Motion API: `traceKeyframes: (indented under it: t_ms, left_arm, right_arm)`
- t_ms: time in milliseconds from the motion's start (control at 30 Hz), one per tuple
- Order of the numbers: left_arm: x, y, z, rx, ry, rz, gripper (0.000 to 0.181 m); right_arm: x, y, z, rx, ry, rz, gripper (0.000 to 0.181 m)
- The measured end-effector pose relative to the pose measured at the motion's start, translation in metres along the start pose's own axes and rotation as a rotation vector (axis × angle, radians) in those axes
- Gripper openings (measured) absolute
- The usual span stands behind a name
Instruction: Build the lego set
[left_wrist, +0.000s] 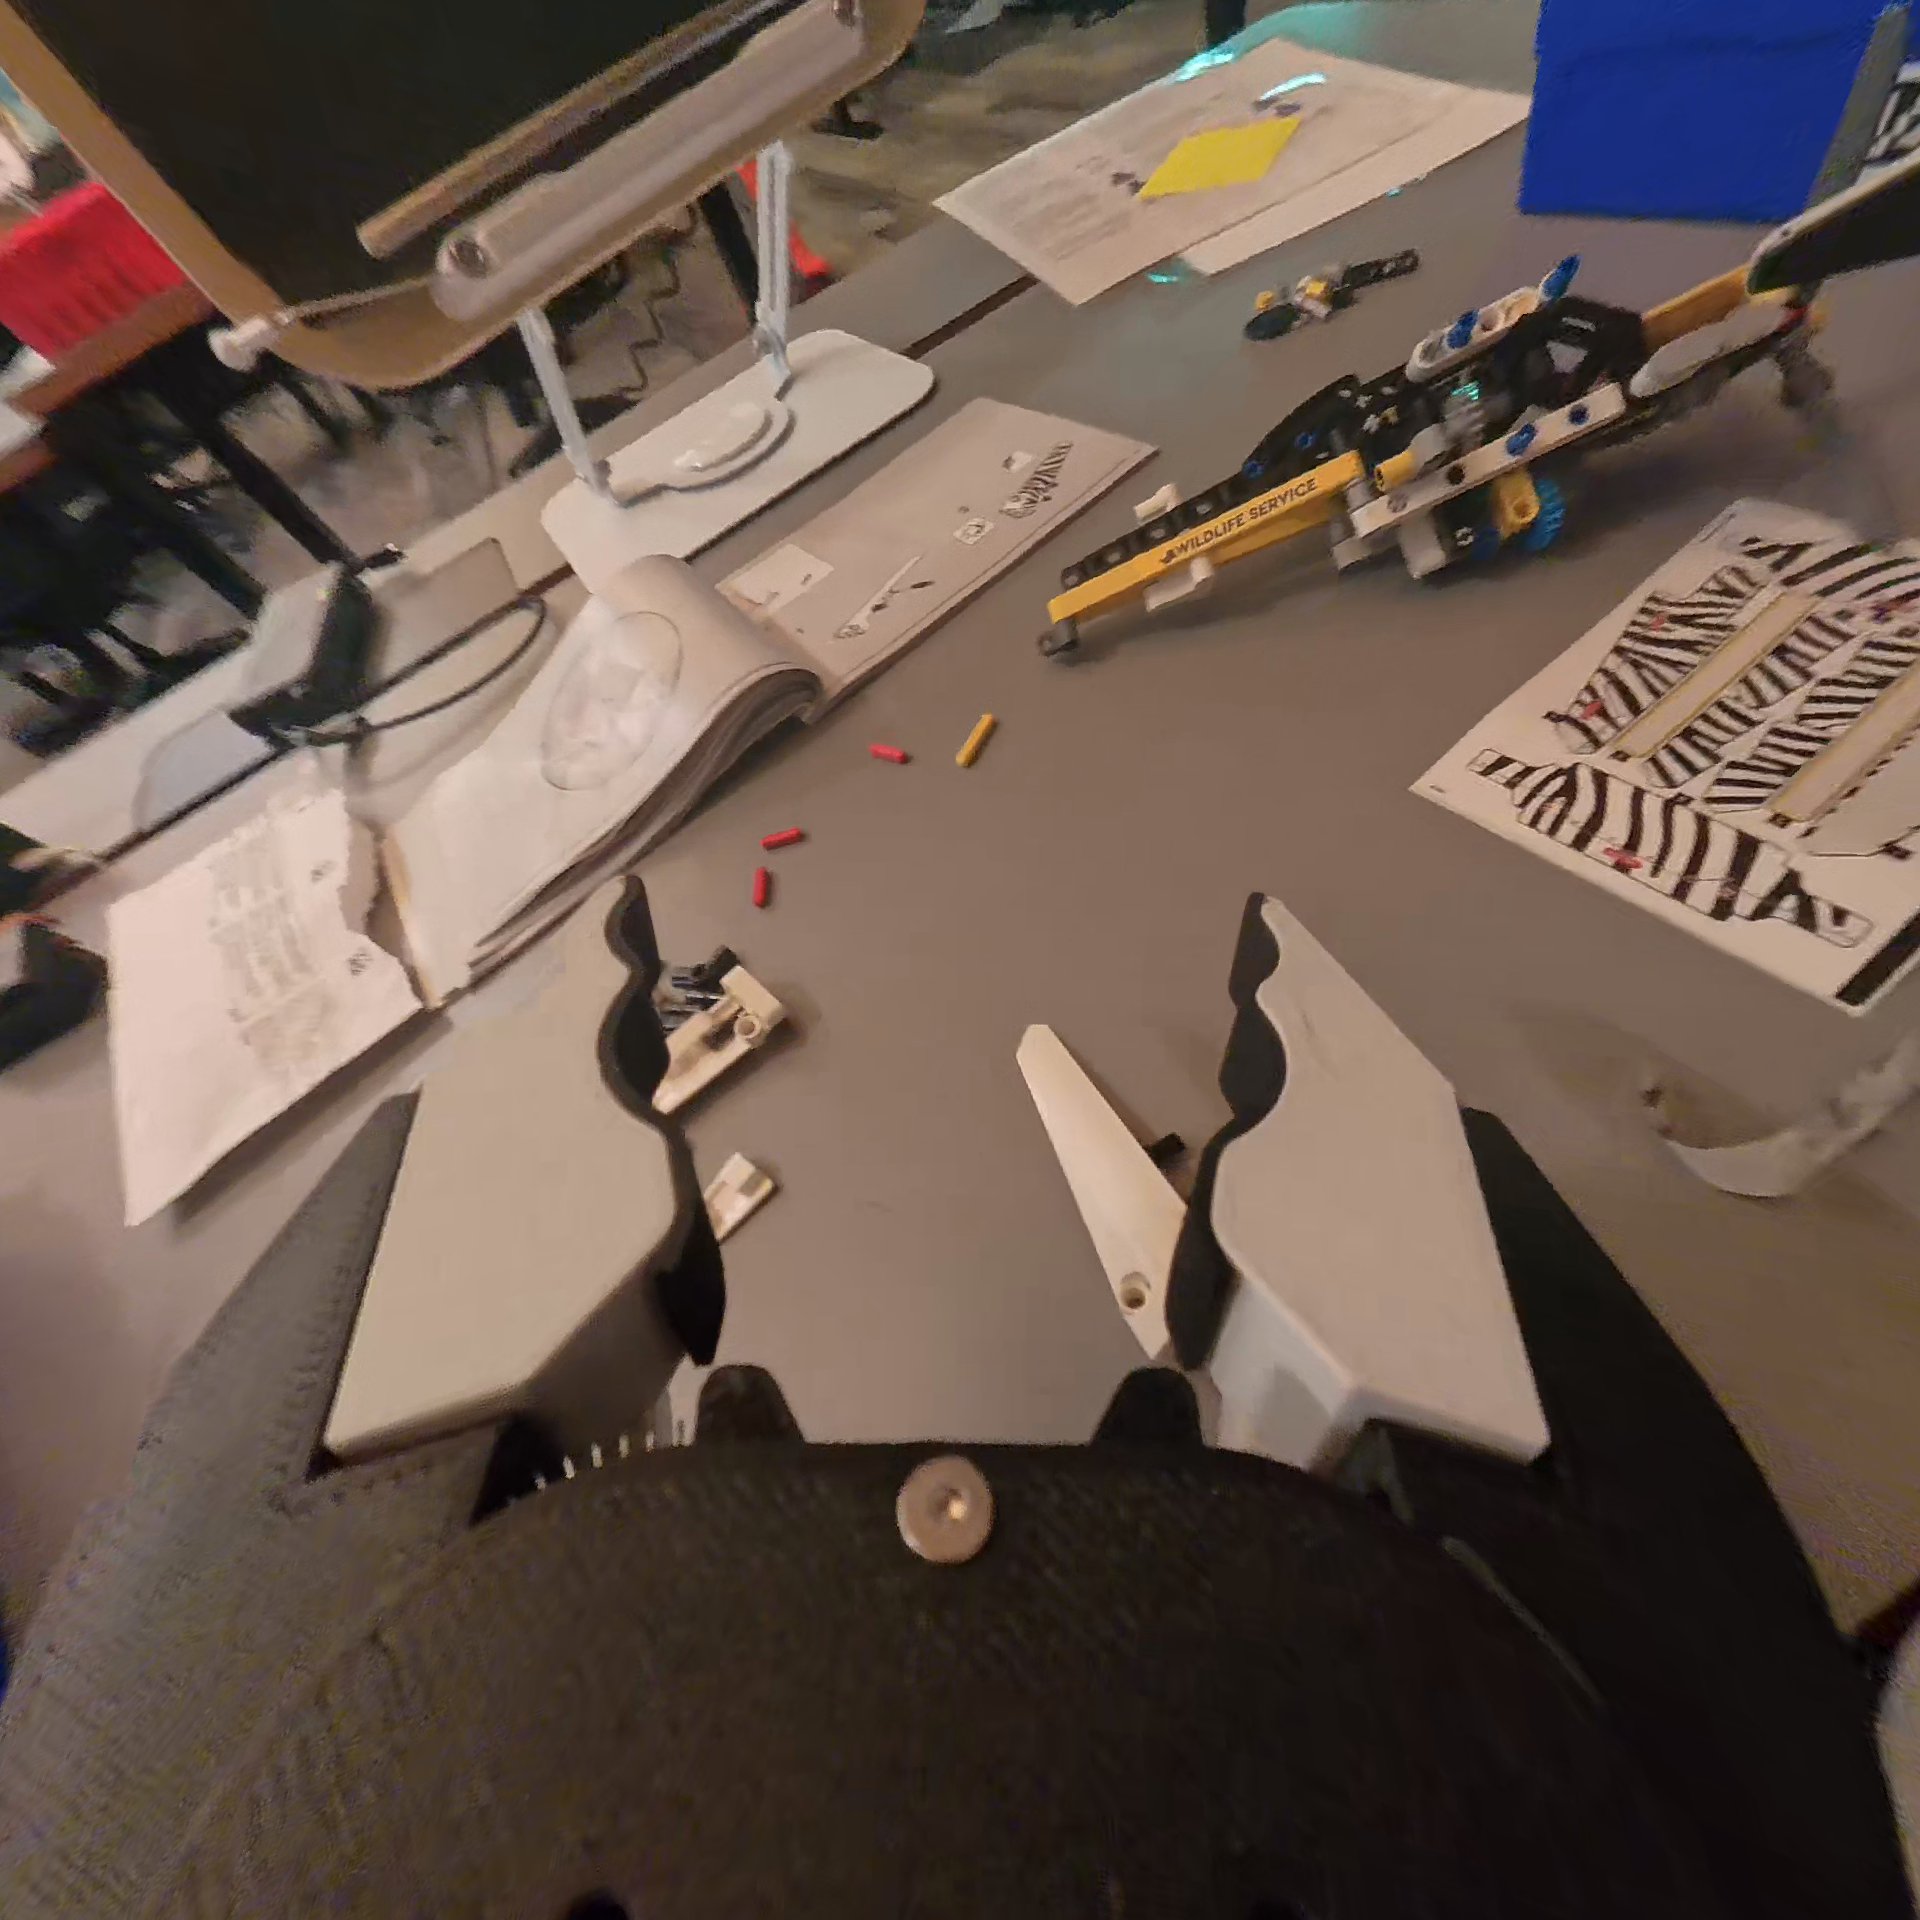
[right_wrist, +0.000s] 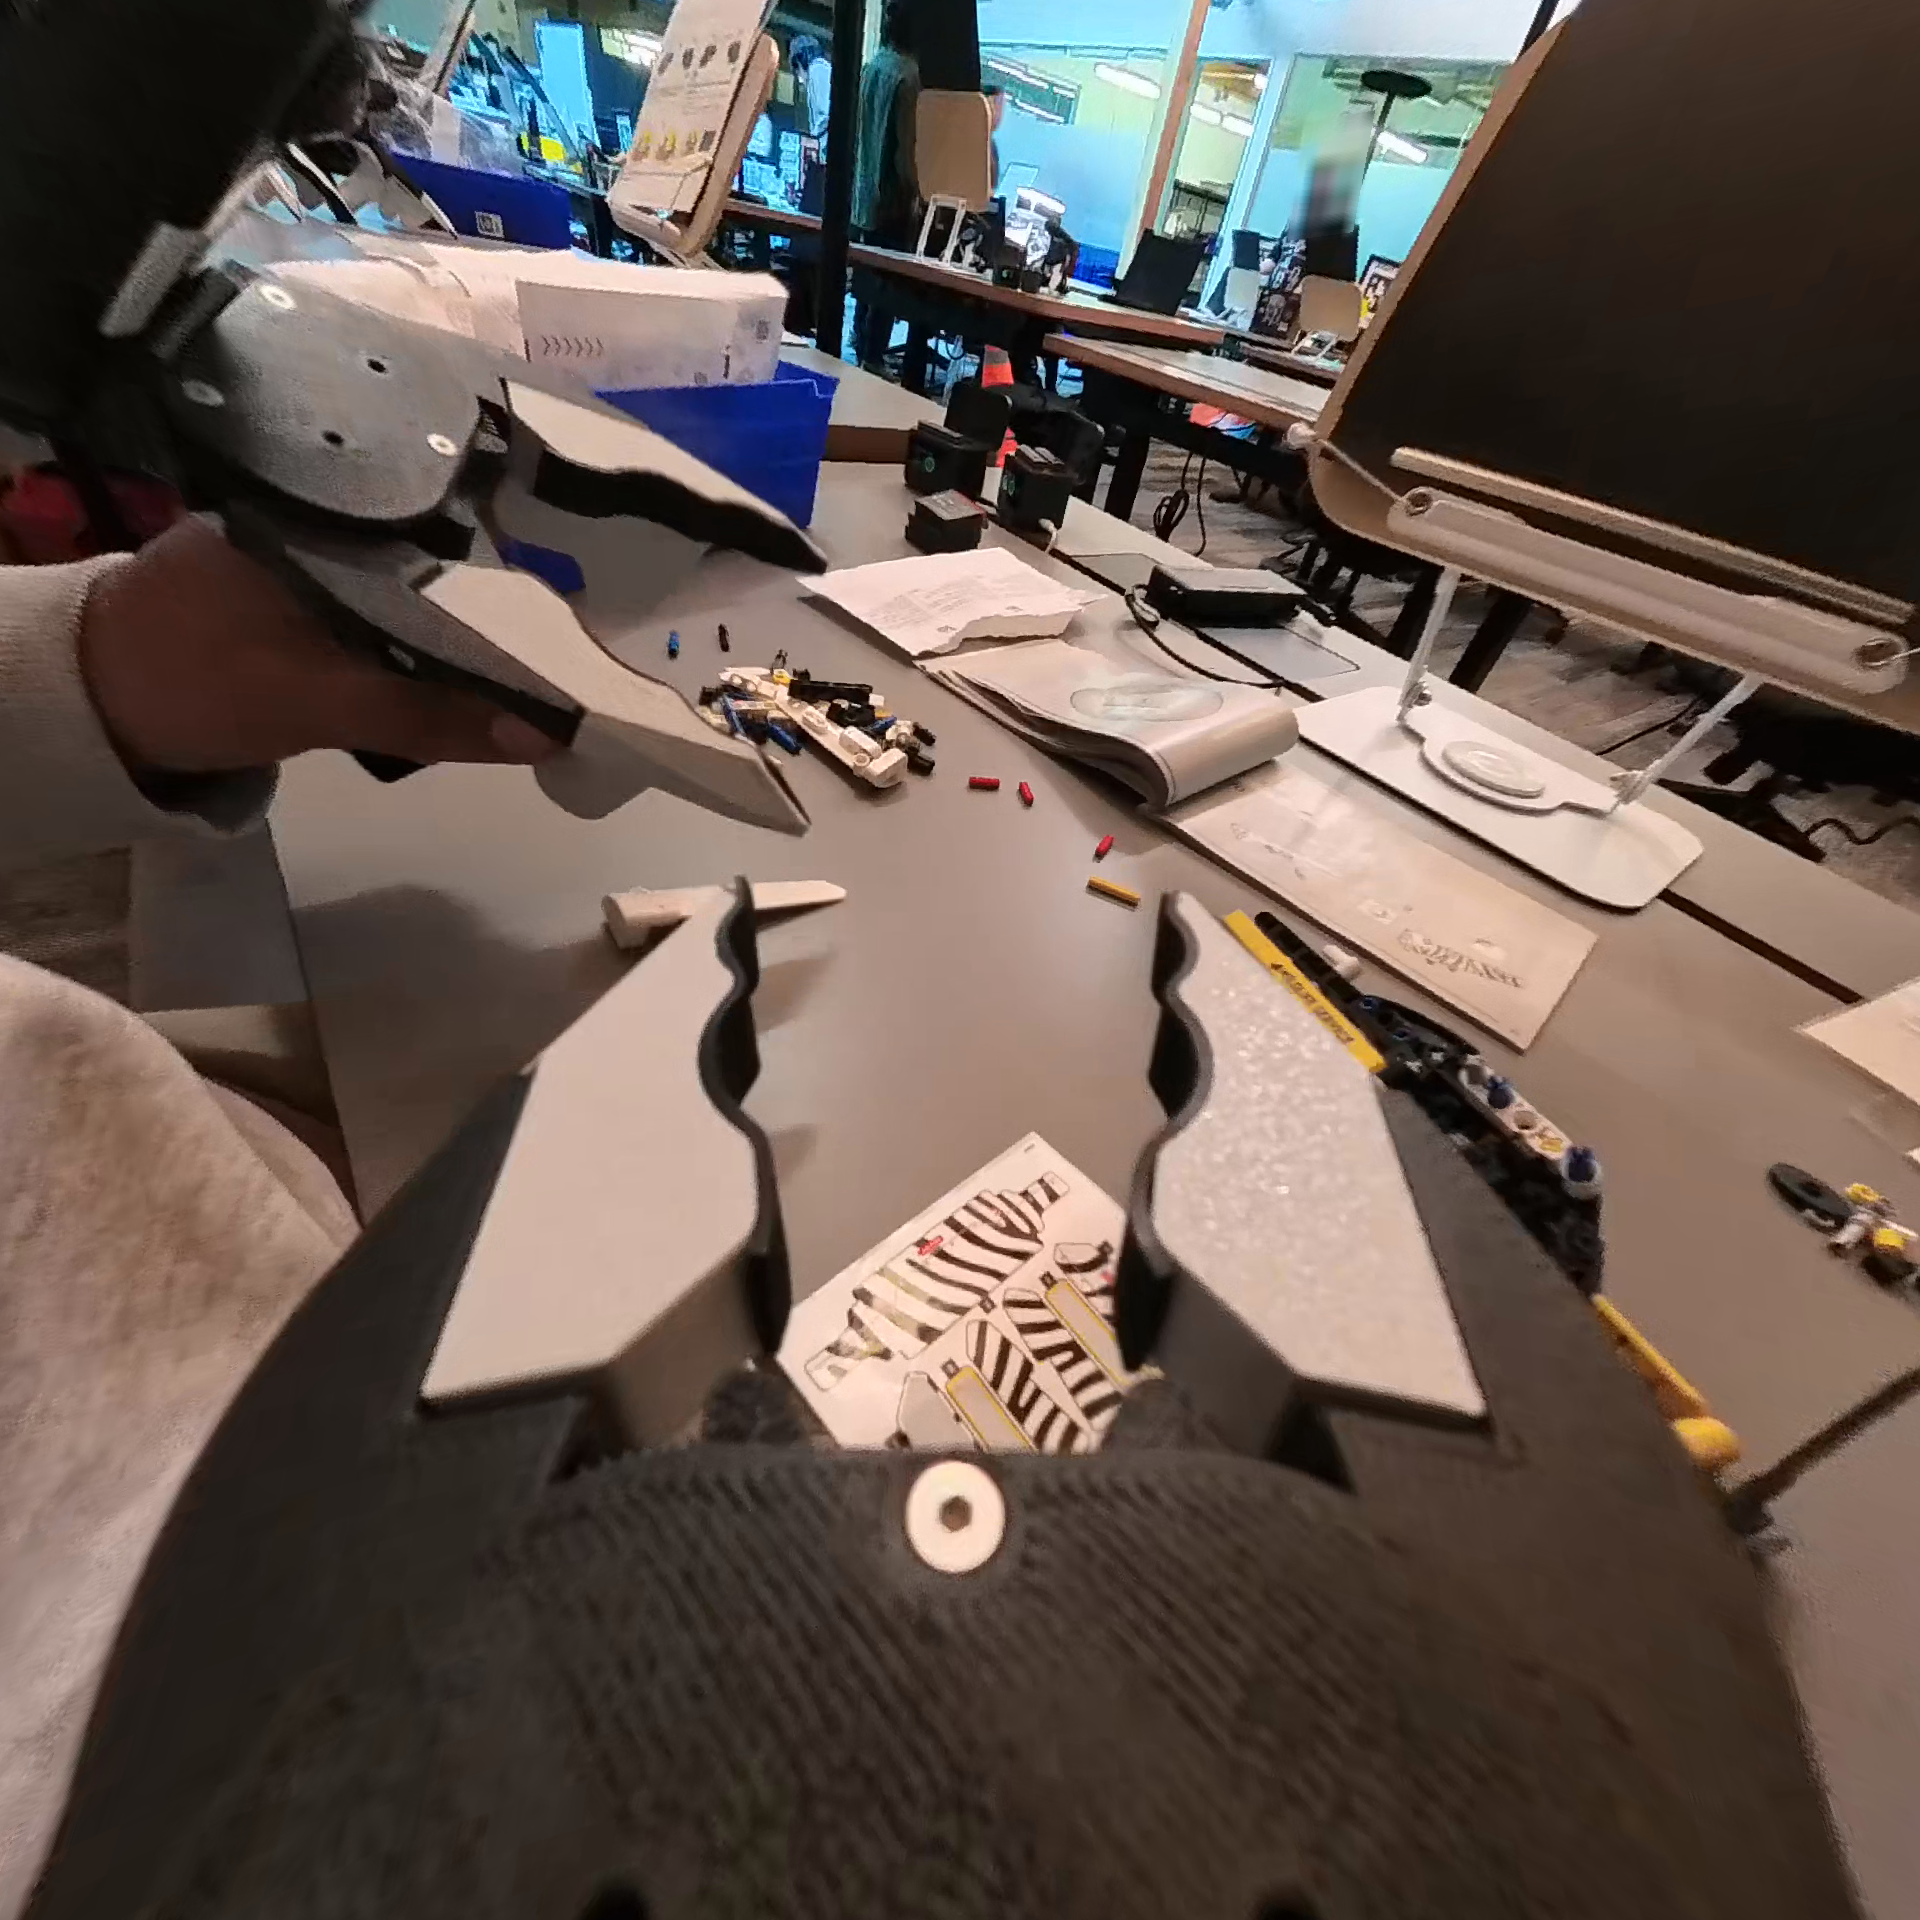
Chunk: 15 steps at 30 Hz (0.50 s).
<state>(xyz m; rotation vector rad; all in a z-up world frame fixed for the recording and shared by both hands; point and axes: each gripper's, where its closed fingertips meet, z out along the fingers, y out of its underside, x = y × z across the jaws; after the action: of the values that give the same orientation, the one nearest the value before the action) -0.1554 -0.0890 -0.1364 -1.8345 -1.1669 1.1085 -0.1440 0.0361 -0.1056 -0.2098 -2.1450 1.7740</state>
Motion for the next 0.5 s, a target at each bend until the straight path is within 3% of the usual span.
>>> traceKeyframes:
  t_ms: [300, 433, 500]
  left_arm:
    - [0.004, -0.016, -0.001, 0.122, -0.065, 0.015, 0.095]
    - [0.012, -0.017, 0.001, 0.125, 0.031, -0.134, 0.094]
    - [0.010, -0.022, 0.000, 0.157, 0.067, -0.226, 0.080]
  right_arm:
    - [-0.008, 0.002, 0.002, -0.011, -0.014, -0.048, 0.069]
    - [-0.007, 0.004, 0.002, -0.014, -0.012, -0.049, 0.066]
    - [-0.006, 0.004, 0.002, -0.015, -0.004, -0.062, 0.065]
